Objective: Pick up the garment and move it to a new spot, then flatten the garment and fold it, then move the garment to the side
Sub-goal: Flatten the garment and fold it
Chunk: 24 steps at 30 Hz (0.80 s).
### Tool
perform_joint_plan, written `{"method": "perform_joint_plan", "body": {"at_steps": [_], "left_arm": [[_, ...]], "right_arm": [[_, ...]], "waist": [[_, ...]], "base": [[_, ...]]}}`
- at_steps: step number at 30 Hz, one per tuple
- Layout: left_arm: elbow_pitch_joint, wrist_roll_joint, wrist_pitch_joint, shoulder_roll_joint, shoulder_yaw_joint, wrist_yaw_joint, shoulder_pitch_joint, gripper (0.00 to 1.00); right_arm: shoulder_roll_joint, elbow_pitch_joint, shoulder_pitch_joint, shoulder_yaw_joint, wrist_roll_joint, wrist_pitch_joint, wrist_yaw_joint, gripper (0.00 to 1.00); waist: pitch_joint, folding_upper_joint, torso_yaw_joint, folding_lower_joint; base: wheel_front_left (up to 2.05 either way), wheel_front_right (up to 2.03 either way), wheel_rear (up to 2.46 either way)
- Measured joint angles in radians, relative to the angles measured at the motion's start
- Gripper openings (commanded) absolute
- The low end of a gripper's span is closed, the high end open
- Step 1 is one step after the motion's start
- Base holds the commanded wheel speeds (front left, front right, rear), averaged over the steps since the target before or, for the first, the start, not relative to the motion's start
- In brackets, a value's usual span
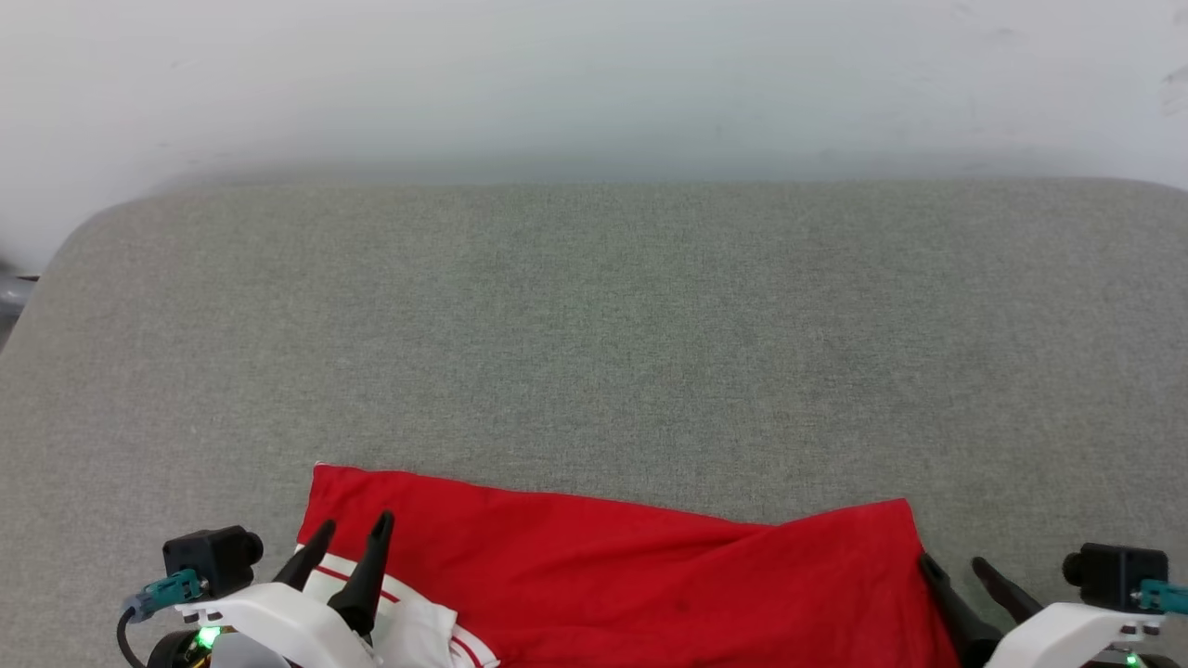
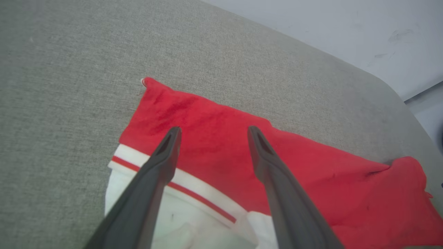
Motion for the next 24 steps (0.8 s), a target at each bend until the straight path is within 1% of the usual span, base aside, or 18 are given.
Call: {"method": "perform_joint_plan", "body": {"at_steps": [4,7,9,13,15,19,24], "left_arm": [[-0.025,0.069,-0.104,-0.007,0.002,0.011,-0.012,1.00],[-0.052,0.143,-0.182,-0.008,0.003,0.047,-0.023,1.00],[-0.067,0.195,-0.213,-0.012,0.008,0.073,-0.024,1.00],[-0.117,0.284,-0.236,-0.033,0.024,0.120,-0.024,1.00],[-0.142,0.324,-0.237,-0.042,0.031,0.133,-0.024,1.00],[-0.185,0.370,-0.237,-0.068,0.045,0.145,-0.021,1.00],[-0.200,0.408,-0.239,-0.096,0.059,0.142,-0.020,1.00]], "right_arm": [[-0.038,-0.014,0.008,-0.040,0.000,0.099,0.000,1.00],[-0.072,-0.026,0.021,-0.059,0.002,0.183,0.000,1.00],[-0.085,-0.035,0.028,-0.058,-0.001,0.230,0.000,1.00],[-0.100,-0.050,0.026,-0.034,-0.007,0.282,0.000,1.00],[-0.103,-0.042,0.017,-0.022,-0.007,0.294,0.000,1.00],[-0.106,-0.005,-0.026,0.008,0.005,0.307,0.000,1.00],[-0.104,0.058,-0.058,0.057,0.037,0.330,0.000,1.00]], "waist": [[-0.018,0.0000,-0.002,-0.0001],[-0.026,0.0000,0.000,0.0000],[-0.029,0.0000,0.003,0.0000],[-0.024,0.0000,0.013,0.0000],[-0.017,0.0000,0.021,0.0000],[0.003,0.0000,0.039,0.0000],[0.032,0.0000,0.065,0.0000]], "base": [[0.00,0.00,0.00],[0.00,0.00,0.00],[0.00,0.00,0.00],[0.00,0.00,0.00],[0.00,0.00,0.00],[0.00,0.00,0.00],[0.00,0.00,0.00]]}}
